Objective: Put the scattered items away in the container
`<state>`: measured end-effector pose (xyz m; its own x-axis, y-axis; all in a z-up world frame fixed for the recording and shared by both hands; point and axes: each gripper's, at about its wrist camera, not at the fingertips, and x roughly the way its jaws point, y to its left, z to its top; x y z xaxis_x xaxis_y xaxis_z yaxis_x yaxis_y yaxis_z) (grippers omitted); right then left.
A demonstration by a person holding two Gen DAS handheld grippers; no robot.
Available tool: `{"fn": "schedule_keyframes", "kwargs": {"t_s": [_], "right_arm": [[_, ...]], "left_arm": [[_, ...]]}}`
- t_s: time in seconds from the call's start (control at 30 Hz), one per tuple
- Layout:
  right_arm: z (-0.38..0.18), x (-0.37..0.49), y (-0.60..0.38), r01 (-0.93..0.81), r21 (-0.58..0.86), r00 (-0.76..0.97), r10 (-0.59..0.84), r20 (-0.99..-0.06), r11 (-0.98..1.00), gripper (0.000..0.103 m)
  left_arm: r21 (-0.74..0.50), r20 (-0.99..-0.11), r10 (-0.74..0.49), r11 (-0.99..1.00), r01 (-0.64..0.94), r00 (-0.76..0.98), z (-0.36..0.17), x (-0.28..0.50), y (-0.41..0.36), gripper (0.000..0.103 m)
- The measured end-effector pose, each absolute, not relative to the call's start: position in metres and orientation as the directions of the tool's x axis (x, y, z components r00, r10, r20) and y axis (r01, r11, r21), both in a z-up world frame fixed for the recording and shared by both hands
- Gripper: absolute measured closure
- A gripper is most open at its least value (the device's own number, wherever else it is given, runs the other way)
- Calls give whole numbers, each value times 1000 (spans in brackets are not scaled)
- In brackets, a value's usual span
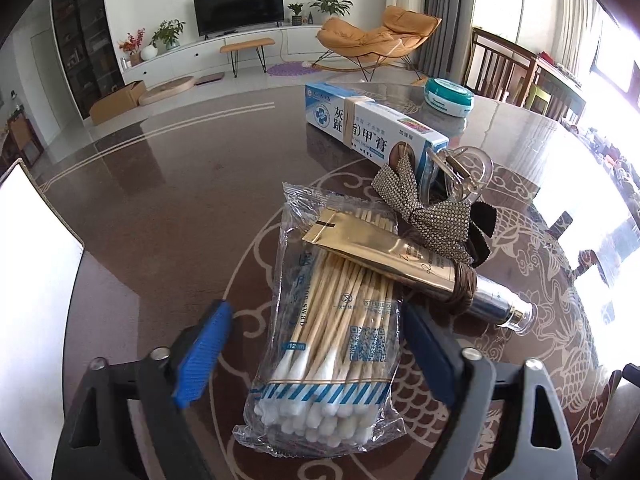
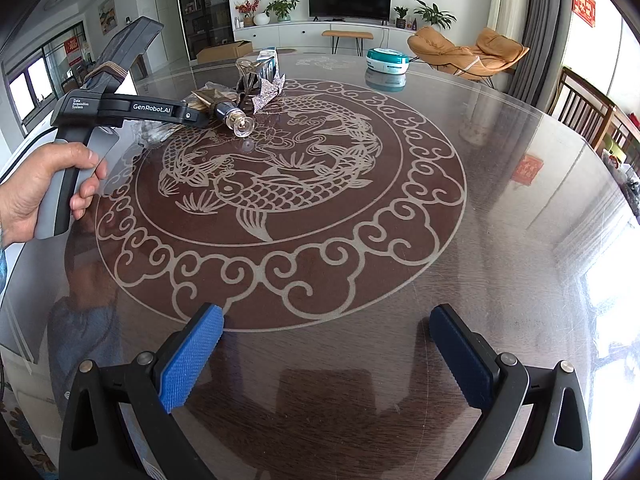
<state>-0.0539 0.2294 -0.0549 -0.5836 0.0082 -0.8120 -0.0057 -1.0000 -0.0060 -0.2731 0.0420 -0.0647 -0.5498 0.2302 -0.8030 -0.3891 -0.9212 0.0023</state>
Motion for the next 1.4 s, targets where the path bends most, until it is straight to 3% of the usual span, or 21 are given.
{"fn": "schedule_keyframes", "kwargs": {"t_s": [0.1, 0.17, 0.6, 0.7, 0.87, 1.4], "right_arm": [[-55, -54, 229, -6, -6, -584, 8, -812, -1000, 0], [-55, -54, 230, -6, -6, -584, 8, -812, -1000, 0], [-55, -54, 229, -6, -6, -584, 8, -812, -1000, 0], [-55, -54, 229, -6, -6, -583, 9, -812, -1000, 0], [-55, -56, 228, -9, -12, -582, 15, -813, -1000, 0], [-57, -83, 207, -6, -11, -582, 13, -813, -1000, 0]], "left_arm": [[-4, -792, 217, -937, -349, -571, -63, -262, 33, 54], [1, -790, 202, -944, -330, -579, -64, -249, 27, 56], [-31, -785, 163, -974, -225, -598, -65, -121, -37, 57], [-59, -781, 168, -979, -197, -602, -65, -118, -44, 57], [15, -784, 108, -981, -192, -611, -66, -118, -32, 56], [12, -784, 110, -981, -191, -612, -65, -120, -34, 55]]}}
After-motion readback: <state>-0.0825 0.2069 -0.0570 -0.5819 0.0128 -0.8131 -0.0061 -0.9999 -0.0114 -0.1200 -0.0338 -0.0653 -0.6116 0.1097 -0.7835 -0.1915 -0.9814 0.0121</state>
